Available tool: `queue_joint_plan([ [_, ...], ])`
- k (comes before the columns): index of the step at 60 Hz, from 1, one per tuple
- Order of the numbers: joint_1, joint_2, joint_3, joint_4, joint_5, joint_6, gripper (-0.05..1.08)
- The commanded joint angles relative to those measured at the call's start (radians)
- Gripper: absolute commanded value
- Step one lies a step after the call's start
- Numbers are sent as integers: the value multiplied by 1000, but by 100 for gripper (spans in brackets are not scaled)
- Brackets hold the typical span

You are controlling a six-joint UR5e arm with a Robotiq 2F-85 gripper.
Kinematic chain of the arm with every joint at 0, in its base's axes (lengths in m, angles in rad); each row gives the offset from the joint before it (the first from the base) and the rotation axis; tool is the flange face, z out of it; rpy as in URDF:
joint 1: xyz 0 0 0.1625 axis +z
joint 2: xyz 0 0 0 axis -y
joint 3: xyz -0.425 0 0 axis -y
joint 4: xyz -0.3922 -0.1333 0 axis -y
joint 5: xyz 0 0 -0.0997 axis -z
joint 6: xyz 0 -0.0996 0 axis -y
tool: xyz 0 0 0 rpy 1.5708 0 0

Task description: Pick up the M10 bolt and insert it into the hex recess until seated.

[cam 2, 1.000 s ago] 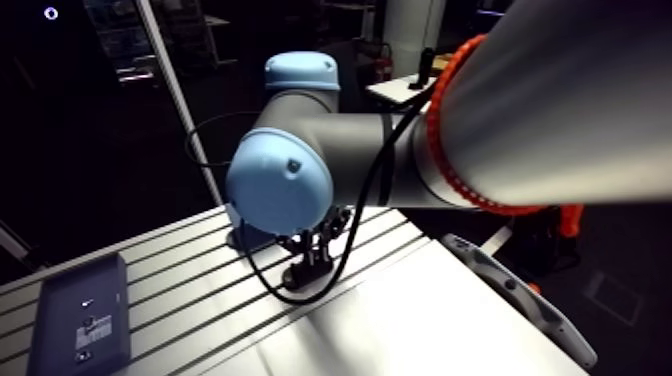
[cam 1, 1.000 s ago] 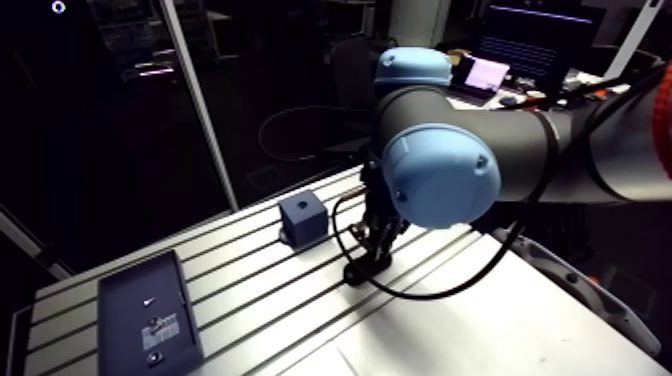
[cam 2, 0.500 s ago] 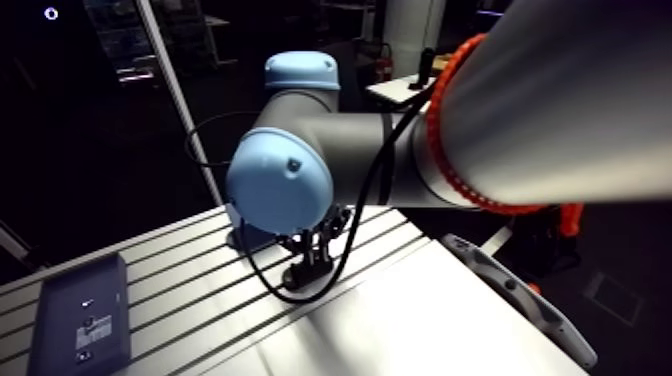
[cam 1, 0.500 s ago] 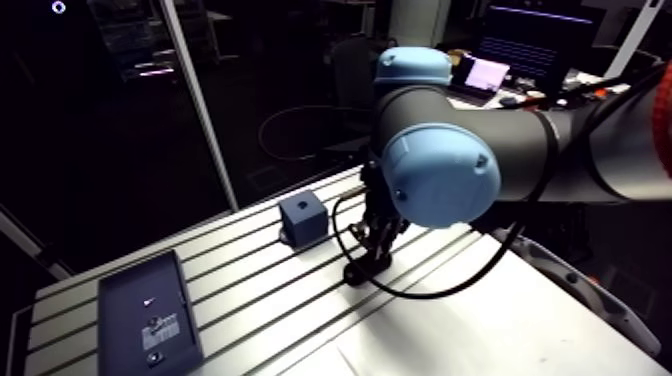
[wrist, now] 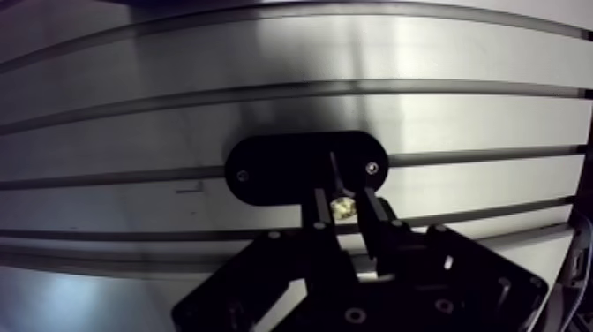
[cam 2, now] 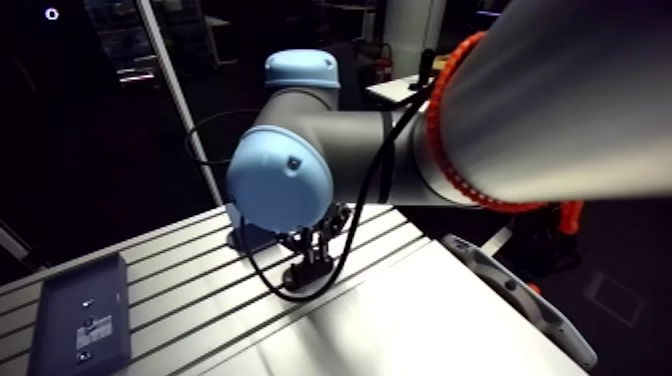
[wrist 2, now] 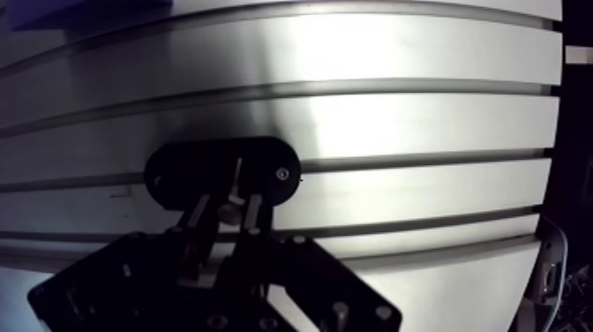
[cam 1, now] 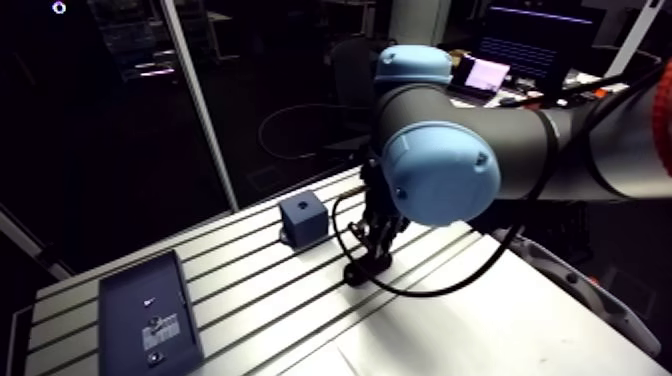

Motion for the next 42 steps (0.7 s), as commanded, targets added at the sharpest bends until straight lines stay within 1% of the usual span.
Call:
queue_joint_plan([
  [1,0,0,0,0,0,2,68],
  [42,3,7,0,-14,2,0,70],
])
